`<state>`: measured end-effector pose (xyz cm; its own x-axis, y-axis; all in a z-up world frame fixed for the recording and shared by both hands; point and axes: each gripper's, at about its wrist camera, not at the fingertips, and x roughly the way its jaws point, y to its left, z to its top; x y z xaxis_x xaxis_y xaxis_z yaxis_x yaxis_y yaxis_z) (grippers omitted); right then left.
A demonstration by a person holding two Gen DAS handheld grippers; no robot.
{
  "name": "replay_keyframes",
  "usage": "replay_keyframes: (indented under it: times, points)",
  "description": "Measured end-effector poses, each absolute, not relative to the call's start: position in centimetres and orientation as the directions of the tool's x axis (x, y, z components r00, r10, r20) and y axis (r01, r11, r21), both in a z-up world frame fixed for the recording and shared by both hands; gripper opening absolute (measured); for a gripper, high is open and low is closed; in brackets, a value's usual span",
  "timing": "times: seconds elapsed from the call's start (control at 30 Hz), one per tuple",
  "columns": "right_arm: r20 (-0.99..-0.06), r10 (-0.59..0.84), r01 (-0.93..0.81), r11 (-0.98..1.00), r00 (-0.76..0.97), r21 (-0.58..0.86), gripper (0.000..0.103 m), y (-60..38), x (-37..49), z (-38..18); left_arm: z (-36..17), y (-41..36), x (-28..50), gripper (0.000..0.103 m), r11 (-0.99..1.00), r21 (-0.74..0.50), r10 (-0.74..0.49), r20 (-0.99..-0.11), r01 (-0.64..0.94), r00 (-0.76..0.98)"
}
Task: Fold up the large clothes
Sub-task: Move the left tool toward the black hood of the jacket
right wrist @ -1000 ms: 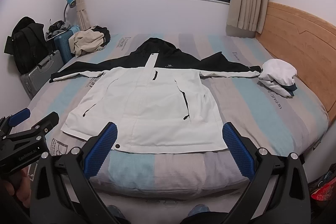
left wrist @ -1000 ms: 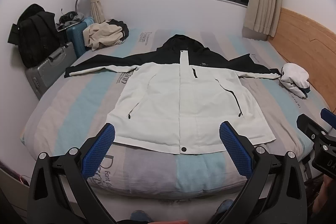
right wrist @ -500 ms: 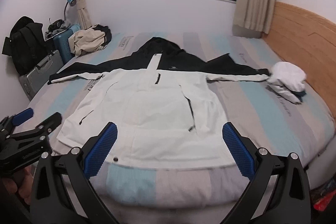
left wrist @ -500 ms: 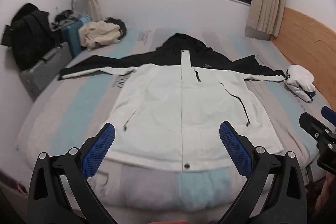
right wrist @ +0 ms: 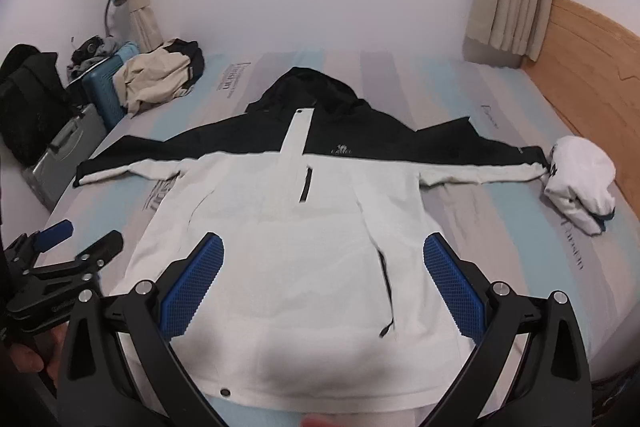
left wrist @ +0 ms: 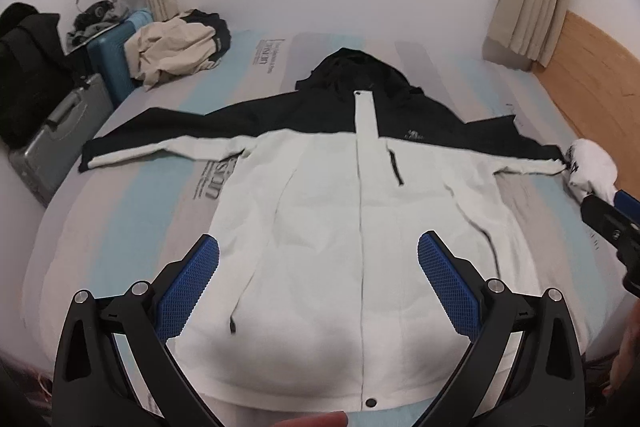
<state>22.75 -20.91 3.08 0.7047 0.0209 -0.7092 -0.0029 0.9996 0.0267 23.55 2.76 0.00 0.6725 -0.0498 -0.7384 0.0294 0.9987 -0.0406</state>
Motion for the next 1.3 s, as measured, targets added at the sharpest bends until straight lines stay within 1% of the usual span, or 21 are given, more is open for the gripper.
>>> replay_keyframes:
  times: [0.1,0.23,0.33,0.5,0.63,0.7,0.73,0.8,0.9,1.0,1.13,1.3]
  points:
    - [-0.716,0.027,0.001,0.999,0.698,0.039,0.096,-21.2,25.0,4.4,1.3,2.8,26.1,0.097,0.999,-0.032,-0.048,-0.753,0.036,0.657]
    - [-0.733,0.009,0.022,0.999,0.68,0.033,0.096,-22.1,29.5,5.1,2.2,2.4,30.6,0.097,1.0,0.023,0.003,-0.76,0.022,0.65]
    - [-0.758,0.004,0.02,1.0,0.652,0.023,0.096,-23.0,33.7,4.2,2.0,2.1,34.0,0.097,1.0,0.027,0.012,-0.764,0.014,0.646]
    - [-0.786,-0.006,0.027,1.0,0.618,0.013,0.096,-24.3,39.8,1.6,0.6,2.0,40.6,0.097,1.0,-0.006,0.009,-0.764,-0.022,0.646]
    - [-0.81,-0.015,0.035,0.999,0.587,0.007,0.096,-25.3,44.8,-1.0,-1.0,1.8,45.5,0.097,1.0,-0.011,0.009,-0.775,-0.028,0.632]
    - [-0.821,-0.024,0.042,0.999,0.571,0.001,0.096,-25.7,47.0,-2.1,-2.1,2.0,47.6,0.097,0.999,0.006,0.028,-0.774,-0.037,0.632]
    - [-0.828,-0.035,0.045,0.999,0.559,-0.012,0.096,-25.9,48.4,-3.1,-2.9,2.0,48.9,0.097,0.998,0.038,0.057,-0.77,-0.044,0.636]
    - [-0.833,-0.07,0.054,0.997,0.549,-0.048,0.096,-26.0,49.9,-4.5,-4.1,2.4,50.7,0.097,0.997,0.054,0.071,-0.774,-0.046,0.629]
    - [-0.837,-0.099,0.056,0.995,0.538,-0.082,0.096,-26.1,52.6,-7.0,-6.2,3.9,53.8,0.097,0.999,0.007,0.034,-0.793,-0.046,0.608]
    - [-0.844,-0.089,0.049,0.996,0.529,-0.075,0.096,-26.0,54.8,-9.2,-8.4,5.4,56.5,0.097,1.0,-0.018,-0.001,-0.809,-0.024,0.588]
    - [-0.849,-0.132,0.037,0.991,0.512,-0.132,0.096,-24.8,57.4,-12.1,-11.2,7.4,59.2,0.097,1.0,-0.023,-0.018,-0.831,-0.003,0.557]
    - [-0.882,-0.129,0.03,0.991,0.453,-0.129,0.096,-23.3,59.4,-14.7,-13.6,10.8,61.7,0.097,0.999,-0.027,-0.012,-0.848,-0.02,0.529]
